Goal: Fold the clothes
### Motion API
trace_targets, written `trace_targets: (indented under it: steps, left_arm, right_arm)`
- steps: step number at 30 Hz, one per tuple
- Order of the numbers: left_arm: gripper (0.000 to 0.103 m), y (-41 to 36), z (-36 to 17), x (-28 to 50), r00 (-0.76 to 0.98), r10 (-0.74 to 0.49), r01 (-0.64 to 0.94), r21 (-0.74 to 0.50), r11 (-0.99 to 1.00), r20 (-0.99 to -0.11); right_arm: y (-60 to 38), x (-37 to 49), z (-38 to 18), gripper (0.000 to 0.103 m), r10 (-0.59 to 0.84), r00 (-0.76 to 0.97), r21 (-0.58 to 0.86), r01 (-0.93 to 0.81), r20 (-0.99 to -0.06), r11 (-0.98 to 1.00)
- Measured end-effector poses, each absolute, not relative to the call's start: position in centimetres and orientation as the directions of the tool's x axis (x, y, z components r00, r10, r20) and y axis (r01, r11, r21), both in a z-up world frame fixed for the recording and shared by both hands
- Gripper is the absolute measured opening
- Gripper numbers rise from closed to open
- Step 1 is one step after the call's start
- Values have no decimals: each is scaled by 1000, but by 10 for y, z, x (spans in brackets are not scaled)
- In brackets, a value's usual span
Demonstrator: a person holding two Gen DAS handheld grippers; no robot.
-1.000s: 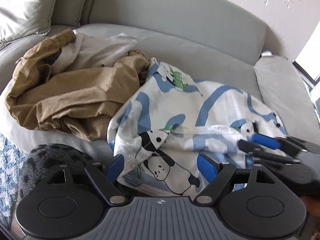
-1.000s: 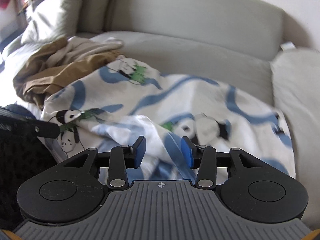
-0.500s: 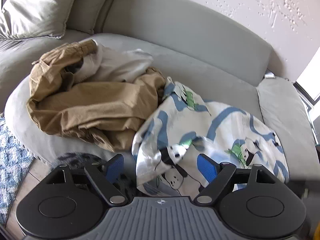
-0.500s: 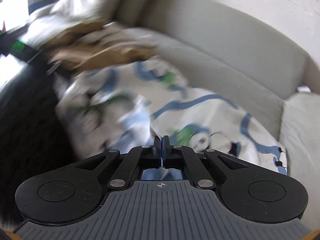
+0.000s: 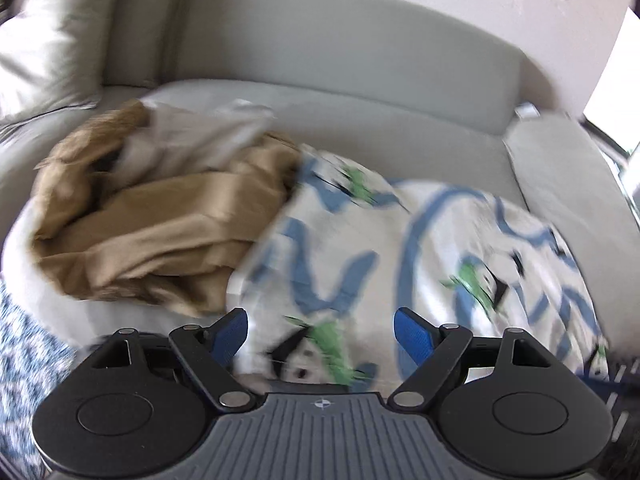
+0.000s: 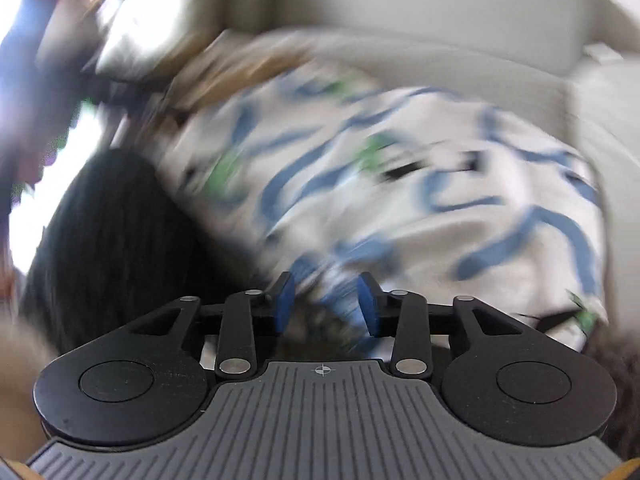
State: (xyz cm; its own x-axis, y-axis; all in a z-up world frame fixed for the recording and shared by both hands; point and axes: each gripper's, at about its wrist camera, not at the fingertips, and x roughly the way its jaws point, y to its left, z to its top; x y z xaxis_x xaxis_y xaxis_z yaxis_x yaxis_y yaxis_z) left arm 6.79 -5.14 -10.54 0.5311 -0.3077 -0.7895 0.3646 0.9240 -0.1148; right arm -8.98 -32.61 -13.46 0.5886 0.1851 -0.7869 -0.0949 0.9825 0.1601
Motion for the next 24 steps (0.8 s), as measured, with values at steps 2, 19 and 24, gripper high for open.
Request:
trace_targets:
  steps: [2, 19, 24]
  left_arm:
    - [79, -68, -119, 76, 520, -295, 374, -97, 922, -801]
    - [64, -89, -156, 134, 522, -34, 409, 215, 887, -852]
    - [71, -76, -131, 97, 543, -127, 485, 187, 854, -830]
  right_arm:
    - [-347, -89, -135, 41, 149, 609, 193, 6, -779, 981]
    - [-393, -76, -170, 45, 28, 330, 103, 213, -944, 972]
    - [-408, -97, -136, 45, 44, 441, 171, 253, -896, 952]
